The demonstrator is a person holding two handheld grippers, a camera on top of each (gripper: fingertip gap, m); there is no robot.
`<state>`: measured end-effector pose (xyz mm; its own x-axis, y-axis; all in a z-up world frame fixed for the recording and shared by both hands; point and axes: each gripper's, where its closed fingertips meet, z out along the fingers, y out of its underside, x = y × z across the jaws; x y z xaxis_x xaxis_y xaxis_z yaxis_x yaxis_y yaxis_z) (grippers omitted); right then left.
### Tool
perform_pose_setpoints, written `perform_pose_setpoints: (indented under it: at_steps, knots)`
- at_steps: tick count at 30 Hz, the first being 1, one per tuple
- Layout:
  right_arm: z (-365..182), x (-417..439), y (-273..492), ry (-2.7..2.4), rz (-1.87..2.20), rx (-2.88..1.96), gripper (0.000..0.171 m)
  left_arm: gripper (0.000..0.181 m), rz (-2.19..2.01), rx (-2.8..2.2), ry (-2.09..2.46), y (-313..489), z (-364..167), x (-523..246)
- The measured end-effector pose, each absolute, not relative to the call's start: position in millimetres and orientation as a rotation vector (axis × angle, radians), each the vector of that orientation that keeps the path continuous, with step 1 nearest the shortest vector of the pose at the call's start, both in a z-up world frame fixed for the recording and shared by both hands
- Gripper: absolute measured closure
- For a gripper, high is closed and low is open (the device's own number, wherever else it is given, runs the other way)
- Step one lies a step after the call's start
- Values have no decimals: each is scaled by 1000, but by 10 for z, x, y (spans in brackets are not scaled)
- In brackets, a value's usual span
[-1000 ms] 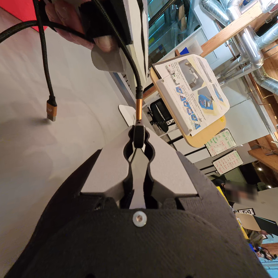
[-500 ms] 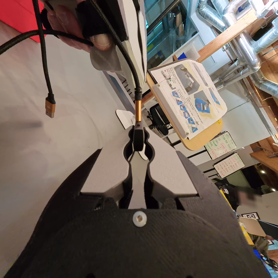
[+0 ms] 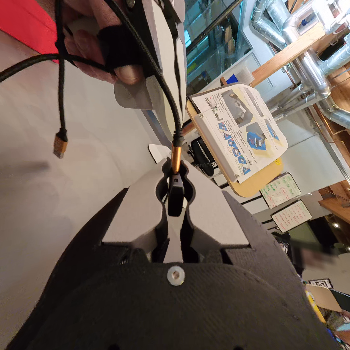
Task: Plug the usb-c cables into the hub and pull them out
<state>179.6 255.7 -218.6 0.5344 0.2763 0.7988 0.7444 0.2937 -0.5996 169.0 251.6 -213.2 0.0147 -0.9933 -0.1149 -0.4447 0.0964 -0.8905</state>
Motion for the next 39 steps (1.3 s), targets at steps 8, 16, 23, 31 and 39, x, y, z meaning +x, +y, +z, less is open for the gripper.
perform_pose_setpoints:
  at_steps: [8,16,23,31,39]
  knots:
    - [-2175,1804,2584,-979,-320,-1322,166,175,-916,-1474,1569,2531,-2166,1689]
    - [-2236,1890,2703,-944,-462,-1414,163,175,-800,-1480,1554,2538,-2152,1701]
    - [-2254,1930,2691,-970,-462,-1400,171,175,-807,-1468,1549,2500,-2123,1736]
    - [-2261,1915,2648,-975,-421,-1354,171,175,-818,-1488,1549,2479,-2159,1719]
    - [-2459,1818,2616,-1048,-324,-1403,171,175,-769,-1545,1551,2445,-2291,1648]
